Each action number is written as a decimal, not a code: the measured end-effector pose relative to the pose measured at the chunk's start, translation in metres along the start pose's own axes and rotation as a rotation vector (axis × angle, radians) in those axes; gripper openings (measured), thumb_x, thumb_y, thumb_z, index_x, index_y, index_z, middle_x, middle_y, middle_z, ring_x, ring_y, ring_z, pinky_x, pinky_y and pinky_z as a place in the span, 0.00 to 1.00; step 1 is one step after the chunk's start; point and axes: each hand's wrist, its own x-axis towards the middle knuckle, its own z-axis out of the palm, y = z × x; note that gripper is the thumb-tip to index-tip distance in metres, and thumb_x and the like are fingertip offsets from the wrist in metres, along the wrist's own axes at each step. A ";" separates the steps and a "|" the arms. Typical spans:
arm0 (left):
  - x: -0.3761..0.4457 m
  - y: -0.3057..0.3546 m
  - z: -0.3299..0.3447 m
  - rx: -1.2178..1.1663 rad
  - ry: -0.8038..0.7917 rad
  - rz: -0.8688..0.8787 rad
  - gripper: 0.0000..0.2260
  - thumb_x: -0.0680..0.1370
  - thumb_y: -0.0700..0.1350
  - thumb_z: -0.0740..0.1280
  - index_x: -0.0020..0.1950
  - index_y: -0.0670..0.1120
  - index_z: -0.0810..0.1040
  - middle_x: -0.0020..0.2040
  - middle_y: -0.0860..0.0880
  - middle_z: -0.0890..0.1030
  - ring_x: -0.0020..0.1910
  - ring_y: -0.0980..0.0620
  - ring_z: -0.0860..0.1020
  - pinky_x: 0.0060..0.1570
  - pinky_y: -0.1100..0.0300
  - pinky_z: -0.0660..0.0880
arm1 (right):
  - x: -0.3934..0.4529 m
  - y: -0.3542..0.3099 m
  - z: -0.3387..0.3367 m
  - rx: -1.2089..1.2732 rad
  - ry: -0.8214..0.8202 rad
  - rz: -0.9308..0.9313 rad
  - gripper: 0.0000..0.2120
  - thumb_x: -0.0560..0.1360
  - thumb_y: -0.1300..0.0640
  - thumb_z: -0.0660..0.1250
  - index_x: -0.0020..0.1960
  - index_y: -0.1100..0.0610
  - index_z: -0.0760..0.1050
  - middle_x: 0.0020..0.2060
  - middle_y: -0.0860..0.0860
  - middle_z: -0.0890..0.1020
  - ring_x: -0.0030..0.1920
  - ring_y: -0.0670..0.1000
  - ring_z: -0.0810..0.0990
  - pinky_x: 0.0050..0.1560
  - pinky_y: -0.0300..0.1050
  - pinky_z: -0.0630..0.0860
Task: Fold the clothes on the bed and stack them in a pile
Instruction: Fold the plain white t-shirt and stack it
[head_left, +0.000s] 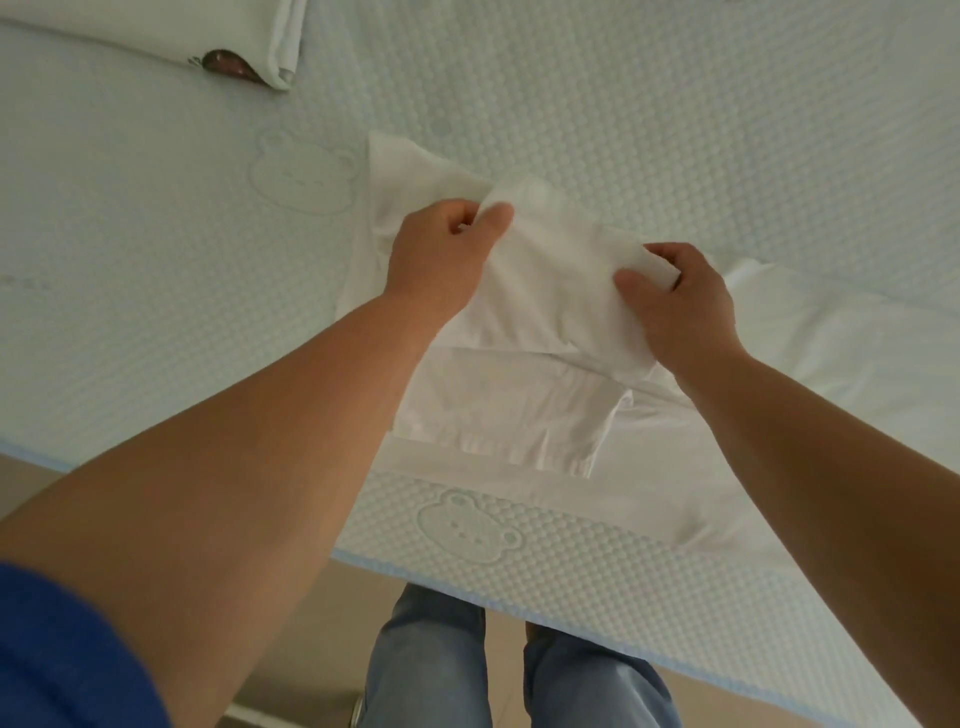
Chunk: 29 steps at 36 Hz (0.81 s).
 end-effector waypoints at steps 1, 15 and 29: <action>-0.001 -0.003 0.000 0.066 -0.026 0.015 0.12 0.73 0.58 0.67 0.44 0.49 0.79 0.34 0.60 0.75 0.31 0.66 0.72 0.33 0.77 0.66 | 0.001 0.001 0.002 -0.009 0.023 0.051 0.17 0.73 0.48 0.68 0.59 0.48 0.71 0.48 0.42 0.76 0.46 0.45 0.75 0.46 0.40 0.70; -0.051 -0.055 0.006 0.940 -0.243 0.414 0.29 0.79 0.59 0.51 0.77 0.52 0.49 0.78 0.51 0.47 0.76 0.49 0.43 0.72 0.49 0.40 | -0.037 0.040 0.023 -0.865 -0.166 -0.488 0.33 0.78 0.41 0.54 0.77 0.49 0.45 0.76 0.55 0.43 0.76 0.55 0.39 0.72 0.52 0.36; -0.058 -0.051 -0.041 0.437 0.278 0.174 0.13 0.71 0.43 0.68 0.55 0.43 0.80 0.54 0.41 0.78 0.56 0.39 0.75 0.57 0.53 0.66 | -0.024 -0.041 0.048 -0.589 -0.014 -0.628 0.25 0.75 0.45 0.64 0.69 0.55 0.67 0.67 0.53 0.69 0.70 0.56 0.61 0.67 0.54 0.54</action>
